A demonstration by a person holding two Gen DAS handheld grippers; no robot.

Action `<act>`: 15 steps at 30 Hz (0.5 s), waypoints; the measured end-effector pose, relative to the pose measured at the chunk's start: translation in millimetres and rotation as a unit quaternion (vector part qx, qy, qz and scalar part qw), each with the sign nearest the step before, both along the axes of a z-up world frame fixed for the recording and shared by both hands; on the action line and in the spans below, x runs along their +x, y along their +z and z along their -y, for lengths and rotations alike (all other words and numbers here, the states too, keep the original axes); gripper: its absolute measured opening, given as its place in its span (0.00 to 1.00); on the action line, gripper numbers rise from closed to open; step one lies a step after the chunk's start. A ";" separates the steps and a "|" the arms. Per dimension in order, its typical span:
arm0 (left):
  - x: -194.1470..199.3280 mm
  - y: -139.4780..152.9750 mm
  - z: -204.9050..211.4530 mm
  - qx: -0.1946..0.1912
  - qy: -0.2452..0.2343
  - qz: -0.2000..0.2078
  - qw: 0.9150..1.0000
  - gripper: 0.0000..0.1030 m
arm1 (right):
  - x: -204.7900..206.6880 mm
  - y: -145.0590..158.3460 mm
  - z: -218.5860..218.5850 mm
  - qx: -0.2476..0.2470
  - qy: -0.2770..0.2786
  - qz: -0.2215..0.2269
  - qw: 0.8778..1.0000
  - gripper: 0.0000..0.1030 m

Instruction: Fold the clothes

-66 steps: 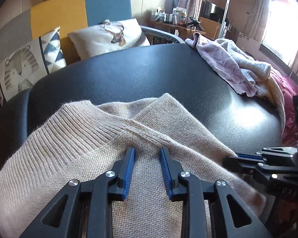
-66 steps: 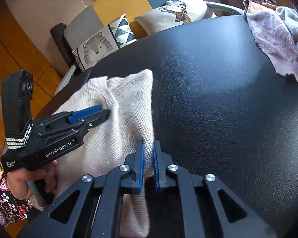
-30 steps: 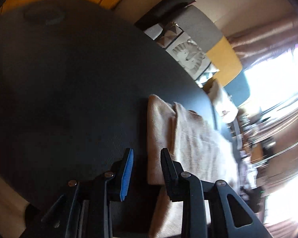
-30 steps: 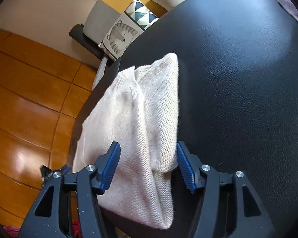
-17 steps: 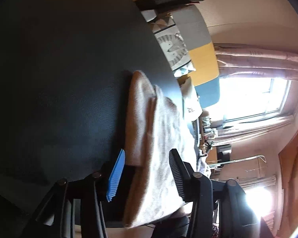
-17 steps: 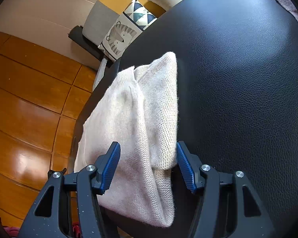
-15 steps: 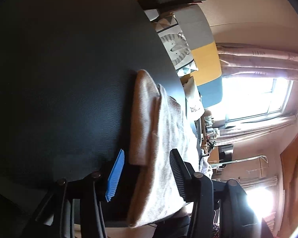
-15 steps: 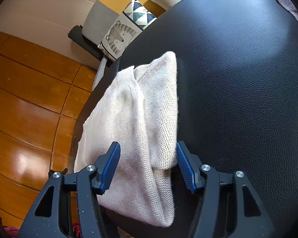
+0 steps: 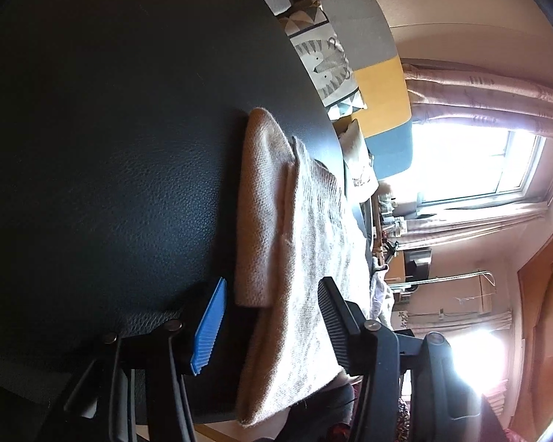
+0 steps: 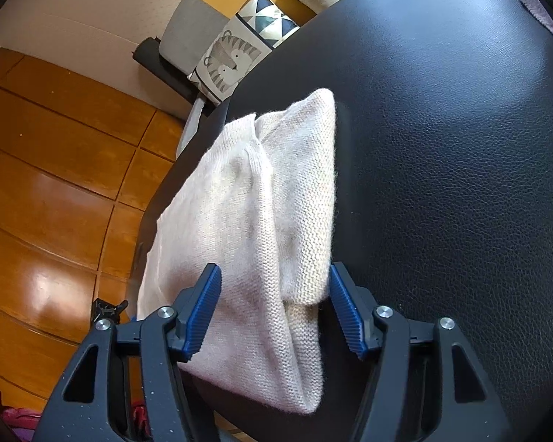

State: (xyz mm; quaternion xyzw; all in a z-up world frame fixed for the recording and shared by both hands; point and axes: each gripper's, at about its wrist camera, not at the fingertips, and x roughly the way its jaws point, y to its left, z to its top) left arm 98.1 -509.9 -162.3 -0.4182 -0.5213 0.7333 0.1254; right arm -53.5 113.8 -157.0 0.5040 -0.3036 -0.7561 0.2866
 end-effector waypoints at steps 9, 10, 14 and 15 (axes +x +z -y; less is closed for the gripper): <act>-22.1 1.2 -15.6 -0.011 -0.062 0.016 0.998 0.51 | -8.8 4.7 12.8 0.019 0.043 0.005 0.999 0.76; -23.1 1.0 -16.0 -0.009 -0.067 0.018 0.998 0.51 | -9.7 5.0 14.2 0.022 0.047 0.005 0.999 0.77; -24.2 1.4 -20.0 -0.009 -0.088 0.017 0.996 0.51 | -13.3 6.4 20.2 0.032 0.066 0.004 0.997 0.77; -25.4 1.3 -21.4 -0.008 -0.091 0.016 0.996 0.51 | -14.5 6.6 22.0 0.036 0.071 0.003 0.997 0.77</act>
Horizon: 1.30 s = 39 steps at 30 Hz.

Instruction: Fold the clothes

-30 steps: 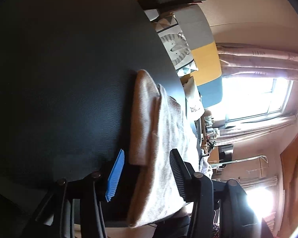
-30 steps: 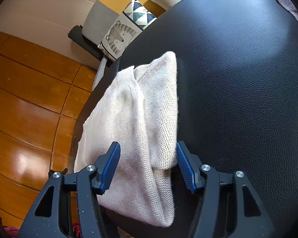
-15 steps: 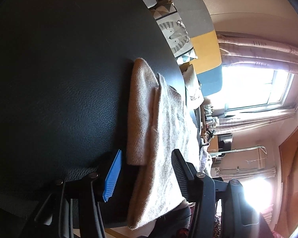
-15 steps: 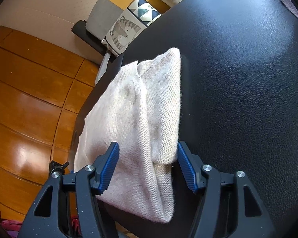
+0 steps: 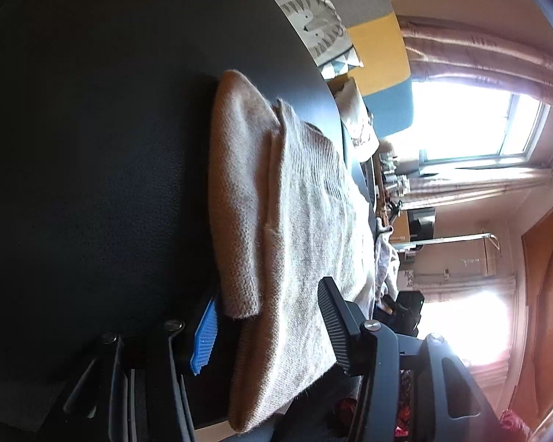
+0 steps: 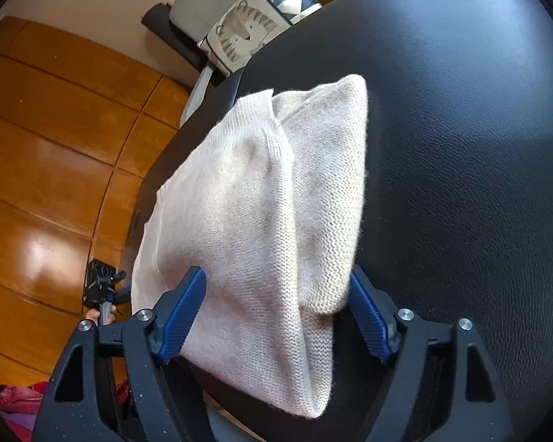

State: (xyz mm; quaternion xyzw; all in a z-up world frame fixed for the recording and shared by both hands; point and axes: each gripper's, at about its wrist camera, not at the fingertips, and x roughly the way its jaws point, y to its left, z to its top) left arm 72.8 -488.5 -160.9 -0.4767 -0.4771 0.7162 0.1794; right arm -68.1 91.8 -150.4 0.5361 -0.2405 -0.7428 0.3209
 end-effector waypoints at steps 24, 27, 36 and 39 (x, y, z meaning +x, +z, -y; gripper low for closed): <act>-12.5 -3.7 -22.7 0.006 -0.032 -0.020 0.999 0.50 | -12.1 -2.2 6.0 -0.024 0.025 0.011 0.999 0.78; -13.7 -5.0 -24.3 0.010 -0.032 -0.022 0.999 0.50 | -12.9 -2.0 9.0 -0.023 0.026 0.008 0.999 0.78; -15.4 -4.9 -29.7 0.004 -0.030 -0.023 0.999 0.50 | -13.3 -0.5 15.4 -0.016 0.032 0.000 0.999 0.78; -15.3 -5.4 -31.7 0.001 -0.029 -0.023 0.999 0.50 | -13.1 -0.4 16.3 -0.014 0.034 -0.001 0.999 0.77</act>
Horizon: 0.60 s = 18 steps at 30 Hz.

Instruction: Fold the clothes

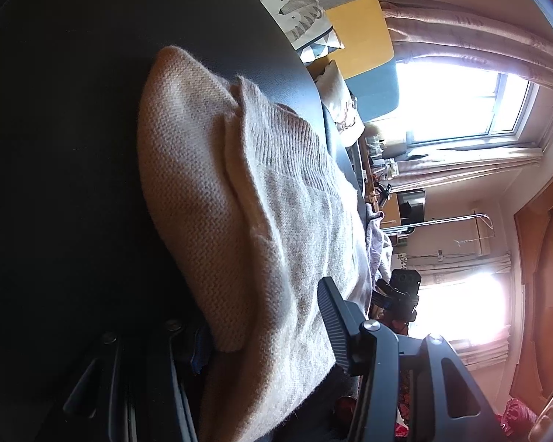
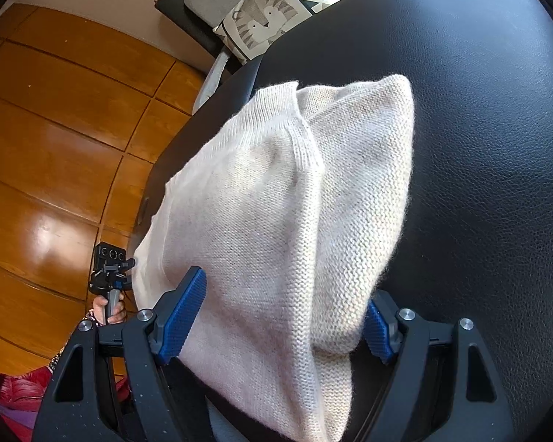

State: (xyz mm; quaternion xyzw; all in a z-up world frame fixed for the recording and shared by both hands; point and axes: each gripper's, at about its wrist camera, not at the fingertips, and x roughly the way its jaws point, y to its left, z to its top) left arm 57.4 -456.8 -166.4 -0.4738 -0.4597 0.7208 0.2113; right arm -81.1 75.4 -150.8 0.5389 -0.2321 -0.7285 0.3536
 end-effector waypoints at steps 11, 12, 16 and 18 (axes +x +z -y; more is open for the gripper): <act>1.2 0.2 -3.4 -0.009 0.012 0.001 1.000 0.49 | 5.0 0.2 4.9 0.000 0.004 -0.019 1.000 0.75; 0.4 0.2 -3.6 -0.010 0.013 0.003 1.000 0.49 | 5.4 0.0 5.4 -0.002 0.001 -0.020 1.000 0.75; -2.2 0.5 -4.7 -0.013 0.016 0.011 1.000 0.49 | 6.1 0.5 11.4 -0.010 0.007 -0.021 1.000 0.66; -1.3 0.2 -6.2 -0.015 0.016 0.008 1.000 0.49 | 5.8 -7.4 21.5 -0.019 0.019 -0.003 1.000 0.45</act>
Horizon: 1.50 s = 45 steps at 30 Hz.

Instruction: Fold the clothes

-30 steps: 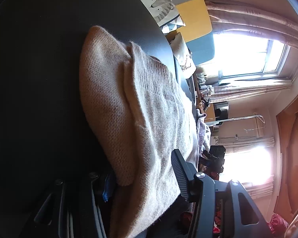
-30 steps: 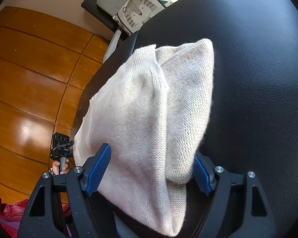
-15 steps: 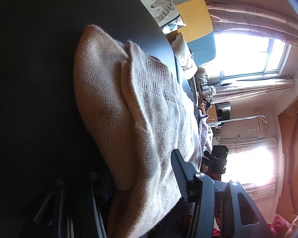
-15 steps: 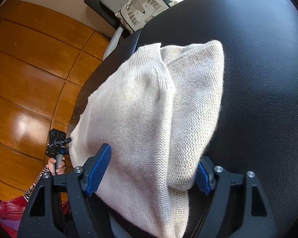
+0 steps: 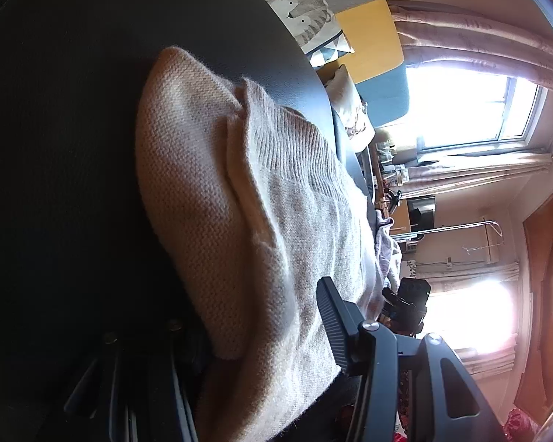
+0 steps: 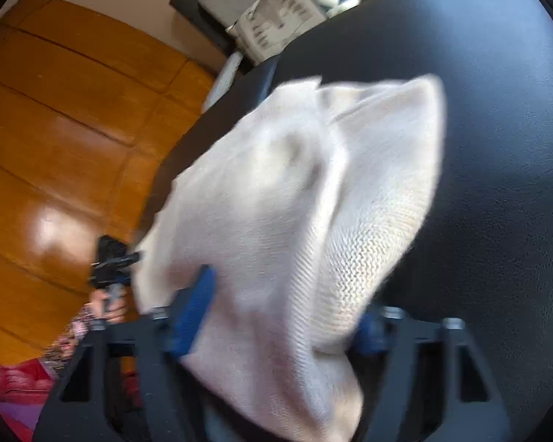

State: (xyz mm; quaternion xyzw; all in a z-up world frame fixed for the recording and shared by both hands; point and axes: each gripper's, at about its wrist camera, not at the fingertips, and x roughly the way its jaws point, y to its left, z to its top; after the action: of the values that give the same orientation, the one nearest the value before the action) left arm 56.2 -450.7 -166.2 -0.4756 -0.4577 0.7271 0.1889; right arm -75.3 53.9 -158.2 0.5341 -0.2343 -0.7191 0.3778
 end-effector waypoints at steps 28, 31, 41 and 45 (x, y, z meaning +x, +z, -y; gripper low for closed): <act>6.6 -0.9 -12.3 -0.080 0.031 0.002 0.996 0.18 | -6.2 -4.3 1.7 0.006 -0.057 0.028 0.998 0.22; 7.5 1.9 -16.4 -0.096 0.038 -0.002 0.995 0.18 | -2.8 1.5 7.4 0.032 -0.080 0.025 0.996 0.21; 8.5 24.4 -36.0 -0.133 0.040 -0.015 0.990 0.16 | 7.9 23.0 12.1 0.025 -0.154 0.004 0.988 0.20; 14.2 44.8 -39.4 -0.129 0.051 -0.045 0.989 0.16 | 6.7 34.8 1.9 -0.012 -0.173 0.000 0.985 0.20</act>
State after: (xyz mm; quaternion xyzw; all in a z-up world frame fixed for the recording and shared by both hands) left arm 70.4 -411.2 -121.4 -0.4388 -0.3747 0.8094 0.1095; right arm -68.6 52.1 -123.3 0.4813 -0.3317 -0.7705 0.2543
